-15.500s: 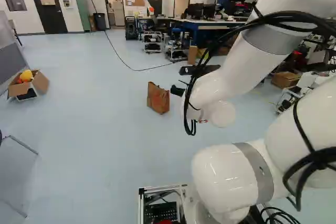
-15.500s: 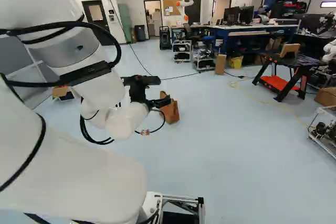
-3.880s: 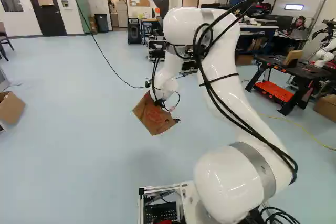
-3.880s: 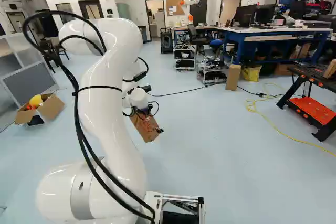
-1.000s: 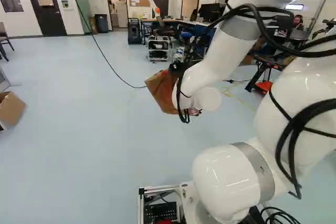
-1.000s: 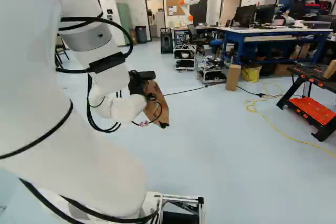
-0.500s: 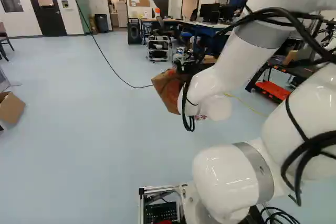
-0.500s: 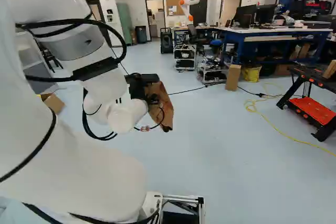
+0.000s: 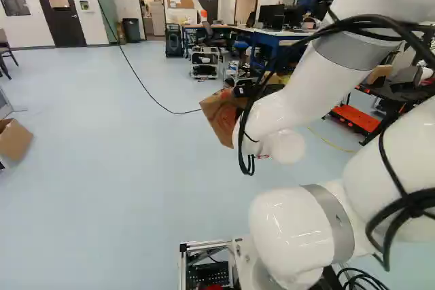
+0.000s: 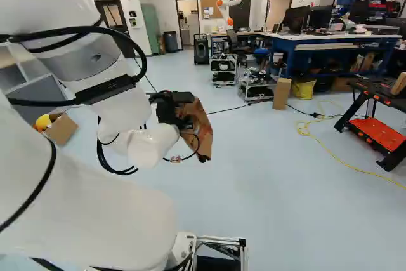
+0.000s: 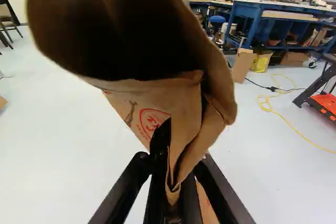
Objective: Pick up the grocery bag from the ground
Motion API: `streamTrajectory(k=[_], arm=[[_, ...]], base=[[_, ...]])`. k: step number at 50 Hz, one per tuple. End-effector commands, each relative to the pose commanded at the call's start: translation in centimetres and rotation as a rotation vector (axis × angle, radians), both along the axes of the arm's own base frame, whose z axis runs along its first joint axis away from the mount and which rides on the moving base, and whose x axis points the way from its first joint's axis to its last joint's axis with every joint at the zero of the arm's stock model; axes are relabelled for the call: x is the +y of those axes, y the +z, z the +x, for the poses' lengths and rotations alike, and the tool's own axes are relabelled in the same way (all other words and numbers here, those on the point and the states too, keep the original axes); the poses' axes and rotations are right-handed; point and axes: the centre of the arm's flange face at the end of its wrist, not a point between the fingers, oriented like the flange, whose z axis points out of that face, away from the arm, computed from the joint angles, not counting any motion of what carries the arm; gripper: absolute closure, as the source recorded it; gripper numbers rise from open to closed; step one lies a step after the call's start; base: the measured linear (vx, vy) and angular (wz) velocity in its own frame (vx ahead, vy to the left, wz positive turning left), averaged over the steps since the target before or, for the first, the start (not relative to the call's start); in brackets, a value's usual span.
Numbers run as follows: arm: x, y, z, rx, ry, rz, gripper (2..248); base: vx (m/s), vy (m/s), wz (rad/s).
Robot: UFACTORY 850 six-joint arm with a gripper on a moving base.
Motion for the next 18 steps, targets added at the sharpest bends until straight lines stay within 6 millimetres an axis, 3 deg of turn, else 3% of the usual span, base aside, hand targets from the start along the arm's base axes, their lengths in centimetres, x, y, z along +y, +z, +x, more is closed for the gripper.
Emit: streamTrajectory(k=[18], arm=[[0.0, 0.0, -0.01, 0.0, 0.0, 0.0, 221]], base=[[0.0, 0.0, 0.0]])
